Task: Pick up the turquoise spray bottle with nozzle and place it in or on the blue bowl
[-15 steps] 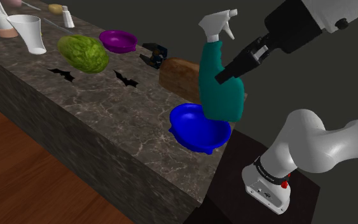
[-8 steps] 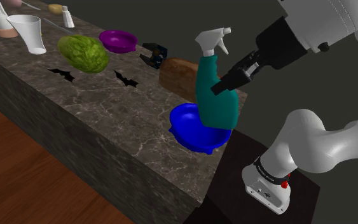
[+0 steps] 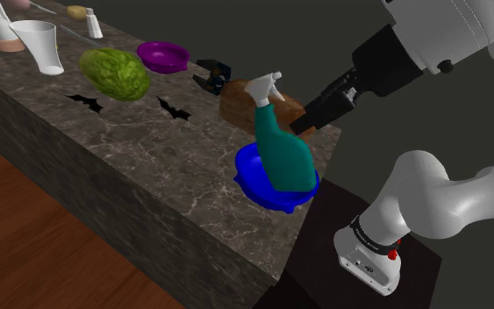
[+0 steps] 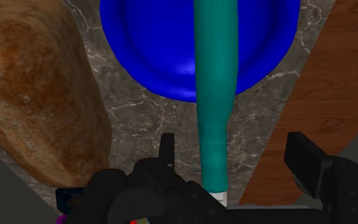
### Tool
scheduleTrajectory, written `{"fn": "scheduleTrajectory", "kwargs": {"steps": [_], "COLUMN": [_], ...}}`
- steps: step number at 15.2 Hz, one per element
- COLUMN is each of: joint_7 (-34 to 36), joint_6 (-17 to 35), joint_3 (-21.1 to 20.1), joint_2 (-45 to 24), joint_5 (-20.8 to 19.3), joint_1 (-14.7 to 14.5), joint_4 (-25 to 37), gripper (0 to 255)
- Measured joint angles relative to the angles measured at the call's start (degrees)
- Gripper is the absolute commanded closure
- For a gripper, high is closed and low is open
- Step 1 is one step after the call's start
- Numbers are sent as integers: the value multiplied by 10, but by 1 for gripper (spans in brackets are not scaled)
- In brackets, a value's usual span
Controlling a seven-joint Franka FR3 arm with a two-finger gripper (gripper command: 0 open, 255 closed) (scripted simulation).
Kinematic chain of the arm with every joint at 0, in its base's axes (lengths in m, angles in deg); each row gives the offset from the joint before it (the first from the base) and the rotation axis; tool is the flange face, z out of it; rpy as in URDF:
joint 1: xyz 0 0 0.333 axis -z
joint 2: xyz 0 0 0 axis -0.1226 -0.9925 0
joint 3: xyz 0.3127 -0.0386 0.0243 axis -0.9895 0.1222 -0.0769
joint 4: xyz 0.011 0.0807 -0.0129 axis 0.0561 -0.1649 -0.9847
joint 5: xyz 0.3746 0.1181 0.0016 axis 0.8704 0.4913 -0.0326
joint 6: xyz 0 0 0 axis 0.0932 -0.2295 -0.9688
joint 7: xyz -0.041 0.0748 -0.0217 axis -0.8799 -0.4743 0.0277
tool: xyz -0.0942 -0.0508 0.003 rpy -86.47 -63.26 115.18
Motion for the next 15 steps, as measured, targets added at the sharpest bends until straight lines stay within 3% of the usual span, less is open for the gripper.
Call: {"fn": "scheduleTrajectory", "kwargs": {"steps": [4,9,15], "joint_7": [0,2,2], "joint_6": [0,-67,-75], "joint_3": [0,11,12], "joint_2": [0,10,12], "joint_5": [0,-6,-7], "joint_1": [0,-2,-2], "joint_4": [0,57,63], "gripper": [0,0,0]}}
